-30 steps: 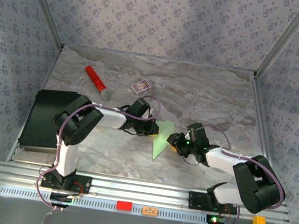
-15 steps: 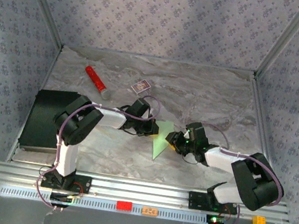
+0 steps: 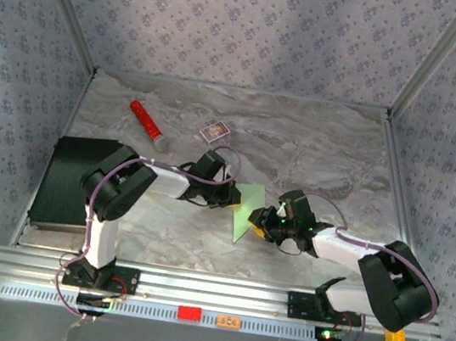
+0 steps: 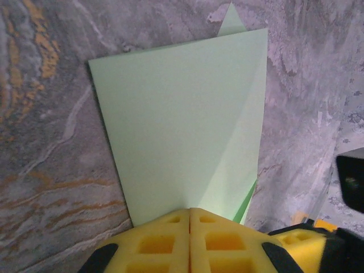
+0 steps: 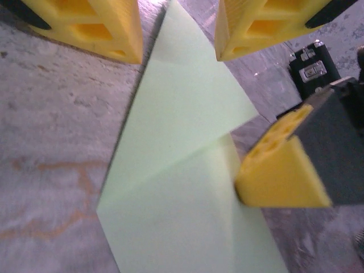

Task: Fold a paper plane with a square sheet of paper (pick it up from the middle)
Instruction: Fold the wing for the fifth time at the center of the table.

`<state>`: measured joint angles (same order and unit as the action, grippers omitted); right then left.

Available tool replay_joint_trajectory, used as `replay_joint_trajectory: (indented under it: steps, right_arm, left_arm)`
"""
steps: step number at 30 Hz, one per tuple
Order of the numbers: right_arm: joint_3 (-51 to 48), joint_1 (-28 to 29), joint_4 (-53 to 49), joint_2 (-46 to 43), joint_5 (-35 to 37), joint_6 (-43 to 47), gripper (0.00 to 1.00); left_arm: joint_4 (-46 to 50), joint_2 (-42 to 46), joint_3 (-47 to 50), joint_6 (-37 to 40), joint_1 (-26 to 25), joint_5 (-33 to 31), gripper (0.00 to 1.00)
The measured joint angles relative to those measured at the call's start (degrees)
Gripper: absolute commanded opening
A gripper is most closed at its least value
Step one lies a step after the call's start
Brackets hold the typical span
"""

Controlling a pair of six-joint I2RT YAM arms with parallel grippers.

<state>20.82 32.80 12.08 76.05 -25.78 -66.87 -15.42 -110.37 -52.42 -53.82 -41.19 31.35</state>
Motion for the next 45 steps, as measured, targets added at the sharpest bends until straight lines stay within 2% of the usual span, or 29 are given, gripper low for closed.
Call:
replay_joint_trajectory:
  steps: [25,45]
  right_arm:
    - [0.2,-0.7,1.9,1.7,-1.0,-1.2,0.40]
    - [0.2,-2.6,3.5,1.1,0.9,2.1,0.41]
  left_arm:
    - [-0.3,0.0,0.1,-0.5,0.0,0.0,0.06]
    - [-0.3,0.0,0.1,-0.5,0.0,0.0,0.06]
